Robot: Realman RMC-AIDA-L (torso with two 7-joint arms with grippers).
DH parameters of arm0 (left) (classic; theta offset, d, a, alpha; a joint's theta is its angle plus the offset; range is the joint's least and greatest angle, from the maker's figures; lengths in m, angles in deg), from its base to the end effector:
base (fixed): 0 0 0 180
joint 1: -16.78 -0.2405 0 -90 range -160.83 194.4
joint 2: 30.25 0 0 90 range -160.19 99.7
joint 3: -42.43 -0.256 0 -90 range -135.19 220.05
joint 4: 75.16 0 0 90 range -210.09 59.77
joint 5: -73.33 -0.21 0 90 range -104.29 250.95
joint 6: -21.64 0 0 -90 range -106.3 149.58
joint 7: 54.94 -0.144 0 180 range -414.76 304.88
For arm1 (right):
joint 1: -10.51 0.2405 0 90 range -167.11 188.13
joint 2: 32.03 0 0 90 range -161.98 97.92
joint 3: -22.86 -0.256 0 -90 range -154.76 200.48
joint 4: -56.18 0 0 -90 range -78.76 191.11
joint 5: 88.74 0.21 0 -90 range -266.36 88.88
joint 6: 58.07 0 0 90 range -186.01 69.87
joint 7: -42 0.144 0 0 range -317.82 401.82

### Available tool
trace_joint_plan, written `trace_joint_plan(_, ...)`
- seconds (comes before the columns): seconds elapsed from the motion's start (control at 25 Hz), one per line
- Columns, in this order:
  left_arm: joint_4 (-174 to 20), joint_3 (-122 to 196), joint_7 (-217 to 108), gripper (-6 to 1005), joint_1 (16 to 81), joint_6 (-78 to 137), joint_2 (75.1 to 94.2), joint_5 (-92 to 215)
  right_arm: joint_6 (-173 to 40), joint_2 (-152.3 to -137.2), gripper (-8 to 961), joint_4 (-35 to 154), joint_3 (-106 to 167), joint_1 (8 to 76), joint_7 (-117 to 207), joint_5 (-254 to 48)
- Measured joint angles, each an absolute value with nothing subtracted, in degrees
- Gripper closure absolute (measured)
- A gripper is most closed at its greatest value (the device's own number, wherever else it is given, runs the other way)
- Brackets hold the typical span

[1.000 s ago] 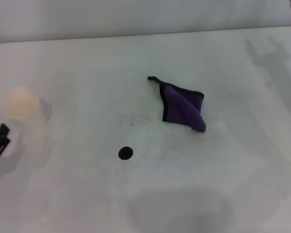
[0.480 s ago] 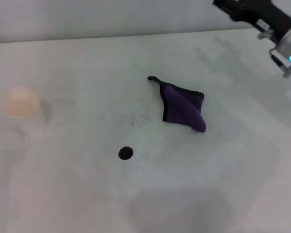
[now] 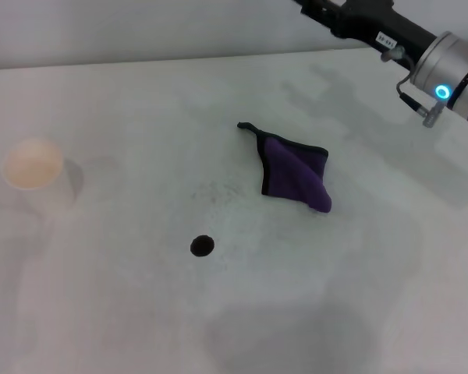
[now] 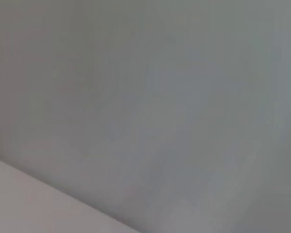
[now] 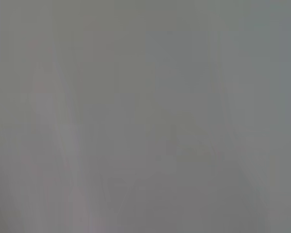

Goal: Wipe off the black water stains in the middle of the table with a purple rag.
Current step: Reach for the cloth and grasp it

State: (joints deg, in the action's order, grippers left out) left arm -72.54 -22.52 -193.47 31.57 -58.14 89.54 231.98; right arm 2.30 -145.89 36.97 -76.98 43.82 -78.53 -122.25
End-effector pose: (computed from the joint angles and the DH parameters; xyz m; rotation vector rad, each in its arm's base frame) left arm -0.3859 0.2379 -0.0027 -1.4097 -0.9906 -0.9830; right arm 0.2505 0.4040 0.0110 -2.0144 0.7480 1.0702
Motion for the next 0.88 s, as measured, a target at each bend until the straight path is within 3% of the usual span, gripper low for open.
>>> trace_joint_plan(0.2,-72.21,-22.52,-193.63,135,30.66,-59.54,89.59,231.97,4.37,-147.29,123,36.95,-76.78,42.08,-85.2,-122.56)
trace_joint_plan(0.6,-72.46,-22.52,-194.1,135,28.7,-61.14,89.52,231.93,3.39,-147.13,122,37.38,-70.38,42.12,-84.31,-122.76)
trace_joint_plan(0.76,-72.5,-22.51,-196.0,135,28.48,-61.16,89.42,231.95,1.49,-145.52,121,35.27,-67.39,42.68,-80.0,-125.97)
trace_joint_plan(0.88,-72.52,-22.51,-196.81,135,28.57,-61.16,89.2,231.99,-3.37,-142.77,125,30.78,-67.02,43.57,-66.61,-137.84)
